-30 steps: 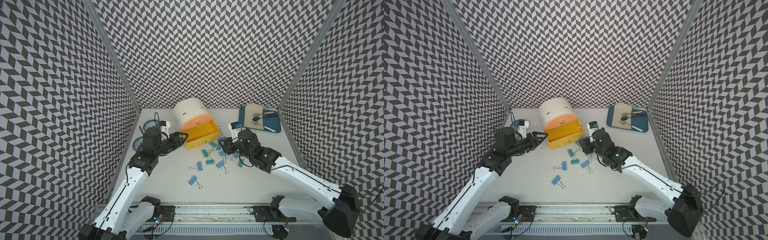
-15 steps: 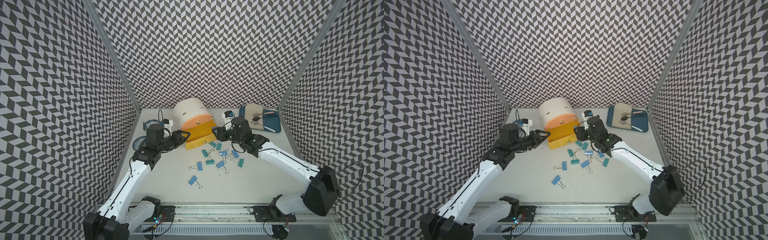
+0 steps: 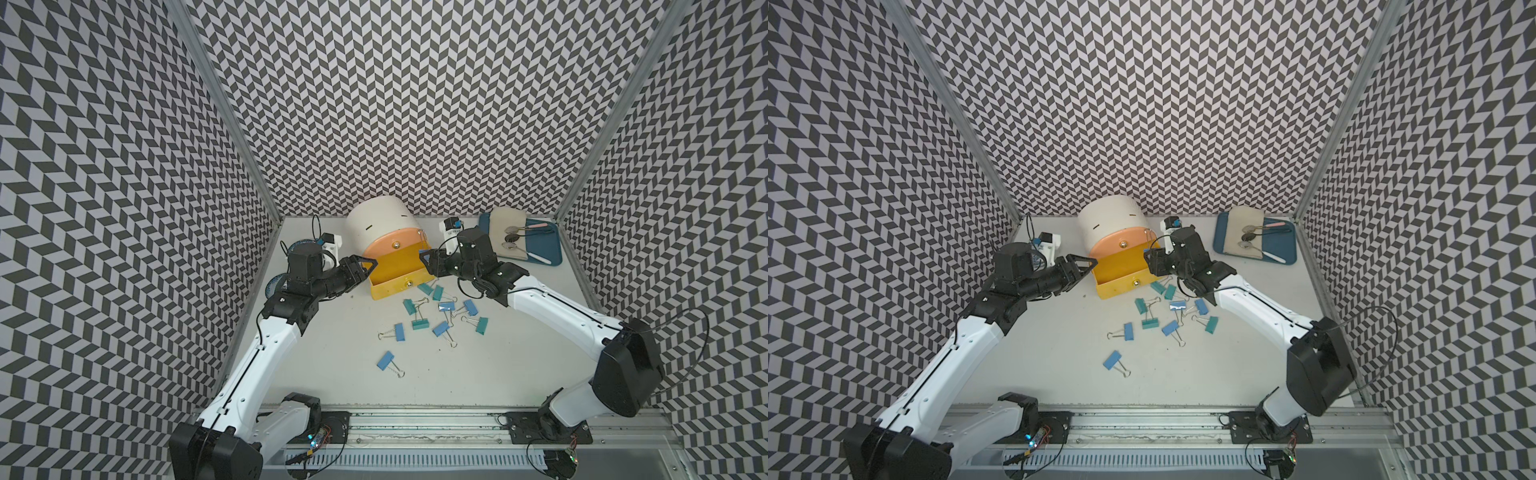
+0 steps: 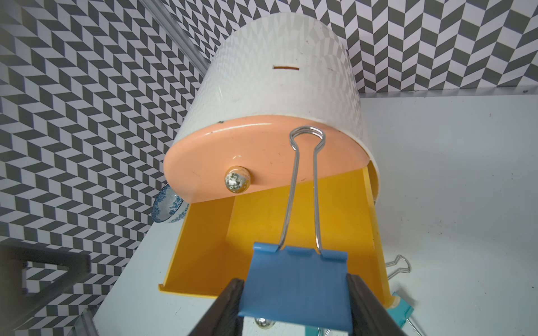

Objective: Put the binder clips in the drawer according to color
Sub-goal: Place the binder clip in the drawer.

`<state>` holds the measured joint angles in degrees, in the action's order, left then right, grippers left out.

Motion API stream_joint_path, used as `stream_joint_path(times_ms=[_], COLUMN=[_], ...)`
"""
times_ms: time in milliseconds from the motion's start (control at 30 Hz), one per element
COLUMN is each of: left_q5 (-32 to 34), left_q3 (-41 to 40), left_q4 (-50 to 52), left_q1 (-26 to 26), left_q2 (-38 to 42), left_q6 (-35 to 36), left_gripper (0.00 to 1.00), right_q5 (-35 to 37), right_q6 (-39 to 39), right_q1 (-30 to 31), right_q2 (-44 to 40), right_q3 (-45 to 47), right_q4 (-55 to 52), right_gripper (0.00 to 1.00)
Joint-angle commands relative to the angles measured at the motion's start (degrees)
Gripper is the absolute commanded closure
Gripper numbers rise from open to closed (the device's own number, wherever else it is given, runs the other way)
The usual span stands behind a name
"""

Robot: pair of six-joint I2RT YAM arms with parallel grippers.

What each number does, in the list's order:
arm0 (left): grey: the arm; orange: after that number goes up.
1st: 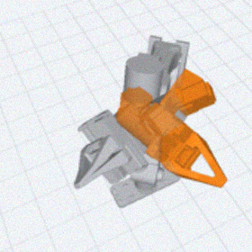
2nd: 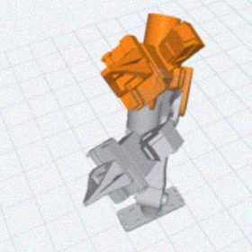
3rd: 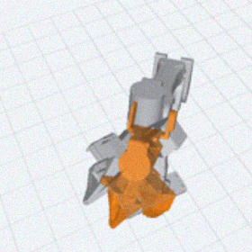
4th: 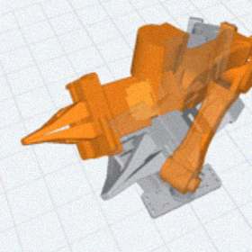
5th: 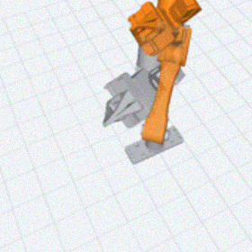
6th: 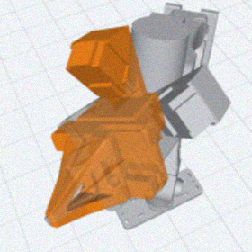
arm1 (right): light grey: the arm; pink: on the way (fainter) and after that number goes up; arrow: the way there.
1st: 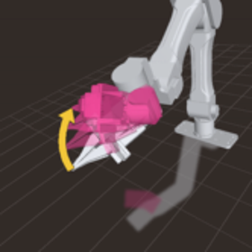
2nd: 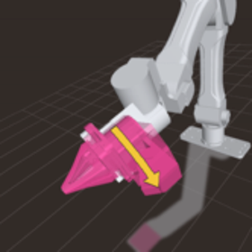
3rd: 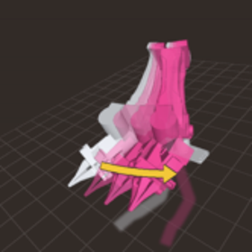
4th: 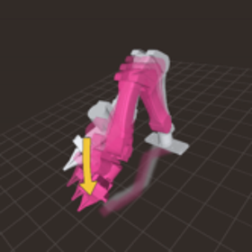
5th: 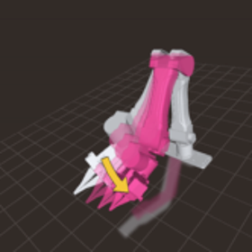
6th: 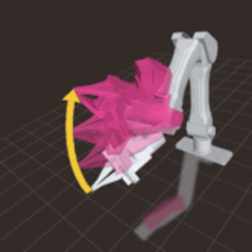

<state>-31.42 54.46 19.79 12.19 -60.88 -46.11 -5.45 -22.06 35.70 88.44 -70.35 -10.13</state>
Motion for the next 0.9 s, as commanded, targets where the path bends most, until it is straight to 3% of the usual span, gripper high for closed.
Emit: stream_joint_path(times_ms=[0,467,867], left_q5=[-1.27,-1.96,-1.14], left_q3=[0.84,0.70,-0.51], left_q4=[-1.16,-0.55,0.99], left_q1=[-0.58,-1.68,-2.25], left_q2=[-0.11,0.40,2.48], left_q6=[0.84,1.43,2.42], left_gripper=[0.46,0.46,0.46], right_q5=[-1.12,-1.23,0.72], right_q6=[-0.08,-0.08,0.80], right_q1=[-0.28,-0.28,-0.30], right_q2=[1.10,1.32,-6.02], right_q3=[-1.95,-3.70,1.89], right_q4=[3.80,4.18,3.36], right_gripper=[0.41,0.32,0.26])
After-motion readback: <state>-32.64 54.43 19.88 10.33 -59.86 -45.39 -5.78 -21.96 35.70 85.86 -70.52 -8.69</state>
